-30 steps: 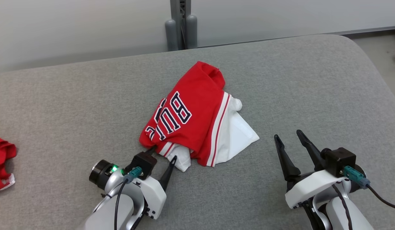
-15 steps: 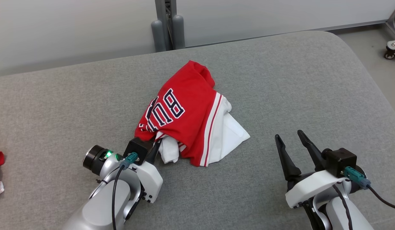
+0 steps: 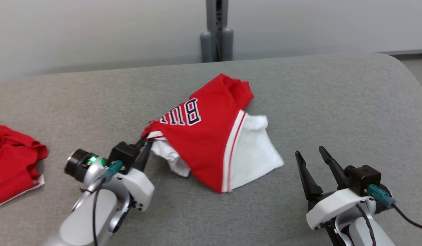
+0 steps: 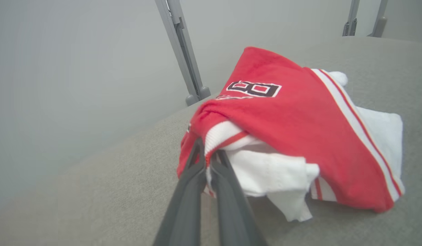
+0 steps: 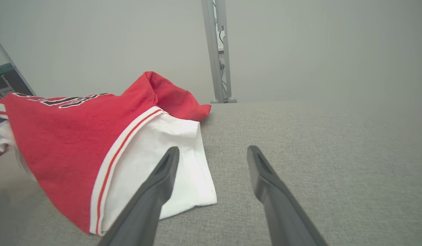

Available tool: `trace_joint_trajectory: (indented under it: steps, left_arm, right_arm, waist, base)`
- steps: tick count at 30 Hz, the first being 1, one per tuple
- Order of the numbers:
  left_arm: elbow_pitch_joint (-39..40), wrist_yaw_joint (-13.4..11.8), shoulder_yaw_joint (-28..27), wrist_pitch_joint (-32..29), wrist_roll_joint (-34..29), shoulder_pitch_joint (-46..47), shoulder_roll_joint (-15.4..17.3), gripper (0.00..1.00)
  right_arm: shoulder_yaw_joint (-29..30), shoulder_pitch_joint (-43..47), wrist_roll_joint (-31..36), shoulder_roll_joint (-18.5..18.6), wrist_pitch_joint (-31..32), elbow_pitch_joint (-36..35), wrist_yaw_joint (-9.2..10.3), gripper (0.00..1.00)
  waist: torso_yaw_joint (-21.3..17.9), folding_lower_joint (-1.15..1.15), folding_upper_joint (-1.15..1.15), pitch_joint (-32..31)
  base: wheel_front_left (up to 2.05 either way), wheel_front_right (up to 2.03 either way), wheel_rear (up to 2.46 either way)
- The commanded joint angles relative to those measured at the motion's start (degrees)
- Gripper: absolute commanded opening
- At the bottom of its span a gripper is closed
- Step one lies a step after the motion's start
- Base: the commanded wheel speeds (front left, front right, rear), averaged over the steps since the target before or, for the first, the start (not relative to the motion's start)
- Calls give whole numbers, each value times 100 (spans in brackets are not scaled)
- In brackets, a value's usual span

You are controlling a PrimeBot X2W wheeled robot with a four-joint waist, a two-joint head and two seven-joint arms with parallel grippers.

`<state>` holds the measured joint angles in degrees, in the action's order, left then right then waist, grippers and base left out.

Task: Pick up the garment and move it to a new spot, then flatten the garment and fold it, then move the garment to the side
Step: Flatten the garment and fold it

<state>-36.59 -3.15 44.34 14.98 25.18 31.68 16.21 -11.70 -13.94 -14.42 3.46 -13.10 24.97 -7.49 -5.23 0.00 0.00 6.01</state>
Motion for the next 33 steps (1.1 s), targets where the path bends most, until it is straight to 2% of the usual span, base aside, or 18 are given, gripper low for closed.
trace_joint_trajectory:
  steps: [1,6,10,18,19,20,24,27,33]
  left_arm:
    - [132,-101,-68,-12,-7,-119,187,0]
    - [434,-243,-185,-203,94,-392,628,0]
    - [321,-296,-240,-279,179,-585,809,0]
    - [-471,-192,-281,-183,379,-725,656,0]
    - [-565,-178,-303,-157,403,-716,612,25]
    - [-661,-169,-302,-142,427,-714,573,100]
    - [-828,-168,-414,-59,524,-648,436,100]
    - [-654,-294,-627,2,556,-636,434,100]
    - [429,-410,-910,25,303,-773,490,100]
  right_arm:
    - [11,61,-26,26,-24,13,0,100]
    - [-35,99,-40,9,-9,7,0,100]
    - [-82,53,-37,2,25,9,0,100]
    - [-144,-1,-84,41,46,39,0,100]
    - [-151,1,-86,52,49,42,0,100]
    - [-152,2,-87,64,54,42,0,100]
    - [-133,26,-94,89,64,12,0,100]
    - [-96,68,-77,89,64,-22,0,100]
    - [-39,89,-69,96,66,-57,0,100]
  waist:
    - [195,0,0,-105]
    - [355,0,0,-125]
    - [388,0,0,-99]
    - [340,0,0,-105]
    - [334,0,0,-111]
    - [330,0,0,-119]
    - [324,0,0,-135]
    - [331,0,0,-126]
    - [381,0,0,-52]
  base:
    - [0,0,0]
    - [0,0,0]
    - [0,0,0]
    - [0,0,0]
    - [0,0,0]
    - [0,0,0]
    - [0,0,0]
    - [0,0,0]
    - [0,0,0]
